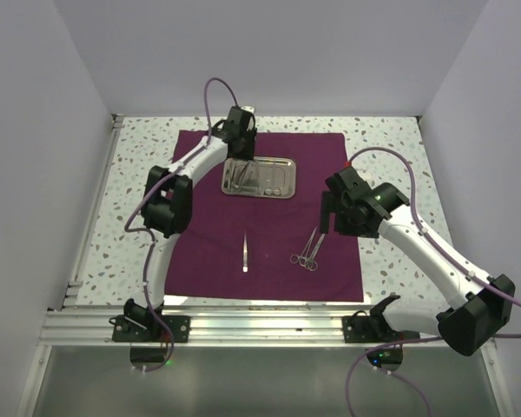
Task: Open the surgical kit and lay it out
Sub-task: Pick up the medical item from the container.
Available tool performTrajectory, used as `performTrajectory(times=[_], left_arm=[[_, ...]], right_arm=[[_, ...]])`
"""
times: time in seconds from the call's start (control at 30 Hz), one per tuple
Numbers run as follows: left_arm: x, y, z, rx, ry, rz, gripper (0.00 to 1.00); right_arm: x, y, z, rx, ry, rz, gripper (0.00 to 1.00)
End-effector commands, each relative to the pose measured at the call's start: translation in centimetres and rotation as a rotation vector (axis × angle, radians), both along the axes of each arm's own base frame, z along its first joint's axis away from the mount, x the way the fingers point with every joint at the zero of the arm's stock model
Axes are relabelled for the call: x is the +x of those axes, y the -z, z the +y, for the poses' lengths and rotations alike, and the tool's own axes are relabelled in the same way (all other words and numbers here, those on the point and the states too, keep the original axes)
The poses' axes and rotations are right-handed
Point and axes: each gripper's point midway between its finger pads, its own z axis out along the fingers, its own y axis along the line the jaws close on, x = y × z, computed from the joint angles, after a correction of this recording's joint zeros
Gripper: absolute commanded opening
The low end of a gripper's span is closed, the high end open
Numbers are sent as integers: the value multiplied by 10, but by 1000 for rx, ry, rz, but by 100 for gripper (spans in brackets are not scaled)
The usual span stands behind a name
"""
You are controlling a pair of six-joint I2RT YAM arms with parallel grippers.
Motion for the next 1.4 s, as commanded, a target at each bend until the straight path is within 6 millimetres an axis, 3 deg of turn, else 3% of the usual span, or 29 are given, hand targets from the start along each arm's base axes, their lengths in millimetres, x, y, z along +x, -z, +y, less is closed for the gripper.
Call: performTrajectory(times=[0.0,0.5,0.73,1.03,1.13,1.23,1.33,1.37], left_arm=[[11,-17,-9,-37,44,-46,49],[0,38,2,17,31,50,43],[1,49,8,15,4,69,40],[-10,67,22,39,-19,114,21],[-16,75,25,33,-17,143,11],[-17,72,22,10,8,157,0],[-12,53,20,-14,12,135,0],[-6,33,18,-32,10,102,0]], right_arm=[[8,-10,-2,-11,35,-31,98],[9,-9,0,-5,45,-27,98],[7,-9,-2,-7,46,-23,98],[8,-12,-2,-10,37,-28,98],[8,-11,-1,-8,31,-23,98],[7,-12,-1,-4,23,-27,98],[6,-14,-1,1,13,-31,98],[5,-16,-1,7,11,-37,98]])
